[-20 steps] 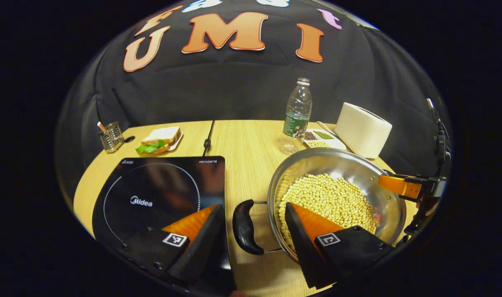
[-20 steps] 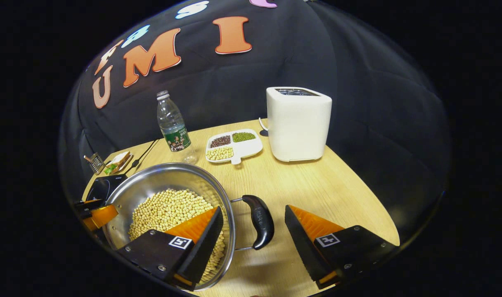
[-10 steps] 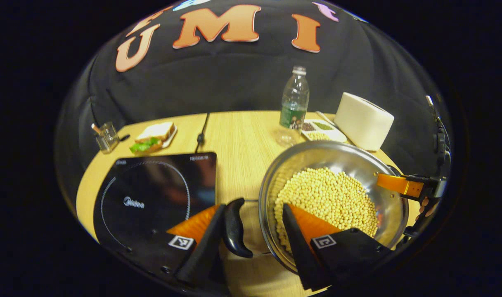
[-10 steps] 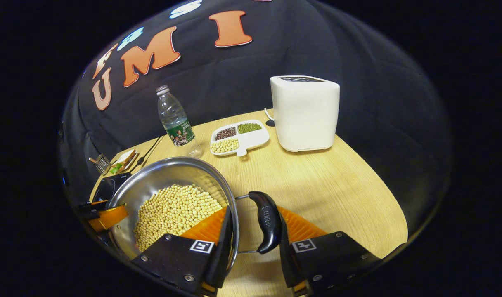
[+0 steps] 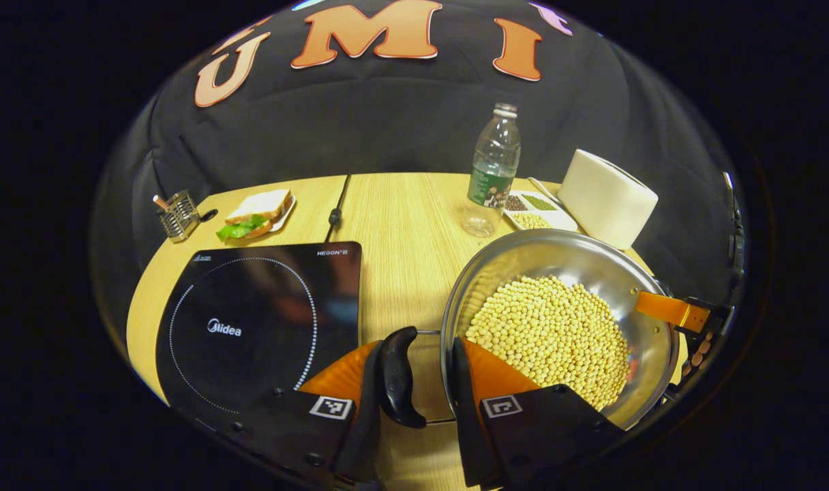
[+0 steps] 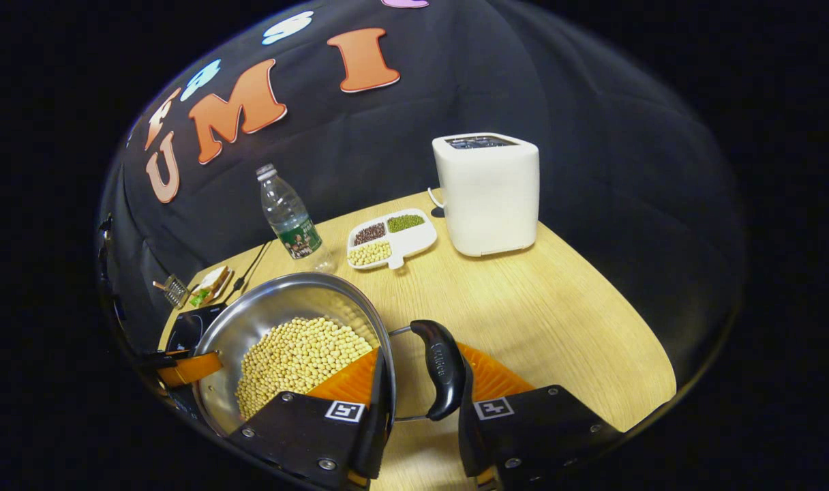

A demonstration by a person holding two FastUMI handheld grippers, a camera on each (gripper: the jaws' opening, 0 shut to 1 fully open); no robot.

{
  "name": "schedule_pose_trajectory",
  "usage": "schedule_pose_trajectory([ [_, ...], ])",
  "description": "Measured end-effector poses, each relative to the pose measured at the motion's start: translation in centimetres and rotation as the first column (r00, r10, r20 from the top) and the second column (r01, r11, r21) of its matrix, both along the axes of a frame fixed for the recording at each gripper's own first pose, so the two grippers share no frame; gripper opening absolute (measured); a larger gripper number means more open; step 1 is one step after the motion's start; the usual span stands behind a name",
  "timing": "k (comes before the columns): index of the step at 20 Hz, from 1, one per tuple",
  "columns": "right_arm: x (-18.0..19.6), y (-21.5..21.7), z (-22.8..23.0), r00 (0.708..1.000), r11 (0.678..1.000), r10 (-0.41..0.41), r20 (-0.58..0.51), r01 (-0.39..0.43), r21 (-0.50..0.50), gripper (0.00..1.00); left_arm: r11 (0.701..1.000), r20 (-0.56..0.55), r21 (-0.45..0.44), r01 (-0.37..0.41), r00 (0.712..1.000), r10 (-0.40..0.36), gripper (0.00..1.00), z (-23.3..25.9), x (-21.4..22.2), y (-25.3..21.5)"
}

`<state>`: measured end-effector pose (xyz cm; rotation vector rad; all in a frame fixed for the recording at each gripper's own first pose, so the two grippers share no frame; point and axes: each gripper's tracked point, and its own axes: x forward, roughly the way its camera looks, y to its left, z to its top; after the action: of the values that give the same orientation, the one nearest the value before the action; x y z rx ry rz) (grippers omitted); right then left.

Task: First push the handle of the pot to place it horizontally, then grasp the pot with both hands and set it on the induction cooktop.

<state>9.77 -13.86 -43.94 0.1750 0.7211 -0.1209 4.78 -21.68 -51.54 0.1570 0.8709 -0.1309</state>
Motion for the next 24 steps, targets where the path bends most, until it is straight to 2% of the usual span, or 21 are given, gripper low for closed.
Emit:
schedule_pose_trajectory([
  [1, -0.6, -0.4, 1.5, 1.000, 1.000, -0.005, 0.011, 0.005, 0.008, 0.44, 1.000, 0.021, 0.000, 0.010, 1.000, -0.010, 0.53, 1.3, 0.2, -0.1],
  [5, -2.6, -0.5, 5.9, 0.998, 1.000, -0.013, 0.057, 0.013, 0.010, 0.43, 0.999, 0.056, -0.018, 0.031, 0.998, -0.030, 0.58, 5.7, 0.8, 0.2],
  [7, -3.0, 0.2, 7.9, 0.997, 1.000, -0.010, 0.079, 0.009, 0.003, 0.43, 0.999, 0.073, -0.025, 0.038, 0.997, -0.036, 0.53, 7.6, 1.1, 0.9],
  [8, -2.9, 0.7, 8.6, 0.996, 1.000, -0.009, 0.085, 0.009, 0.005, 0.43, 0.999, 0.079, -0.027, 0.039, 0.996, -0.036, 0.57, 8.5, 1.1, 1.2],
  [9, -2.5, 1.5, 9.2, 0.996, 1.000, -0.004, 0.089, 0.004, 0.007, 0.43, 0.999, 0.084, -0.025, 0.037, 0.996, -0.035, 0.52, 9.4, 1.3, 1.8],
  [13, -1.0, 6.4, 11.5, 0.995, 0.998, -0.003, 0.099, -0.004, 0.065, 0.43, 1.000, 0.116, -0.015, 0.022, 0.993, -0.020, 0.58, 13.2, 1.5, 4.6],
  [14, -0.6, 7.7, 12.1, 0.995, 0.997, 0.006, 0.103, -0.014, 0.072, 0.43, 1.000, 0.128, -0.012, 0.019, 0.992, -0.017, 0.53, 14.2, 1.5, 5.8],
  [17, -0.4, 11.2, 13.5, 0.991, 0.997, 0.040, 0.125, -0.047, 0.056, 0.43, 1.000, 0.135, -0.017, -0.012, 0.991, 0.014, 0.55, 16.2, 1.4, 9.2],
  [18, -0.4, 12.5, 13.8, 0.990, 0.997, 0.054, 0.130, -0.061, 0.055, 0.43, 1.000, 0.138, -0.018, -0.024, 0.990, 0.026, 0.52, 17.1, 1.1, 10.1],
  [24, 0.5, 20.6, 13.1, 0.984, 0.988, 0.121, 0.127, -0.131, 0.075, 0.43, 0.996, 0.143, 0.015, -0.090, 0.986, 0.087, 0.54, 20.4, -0.6, 15.2],
])
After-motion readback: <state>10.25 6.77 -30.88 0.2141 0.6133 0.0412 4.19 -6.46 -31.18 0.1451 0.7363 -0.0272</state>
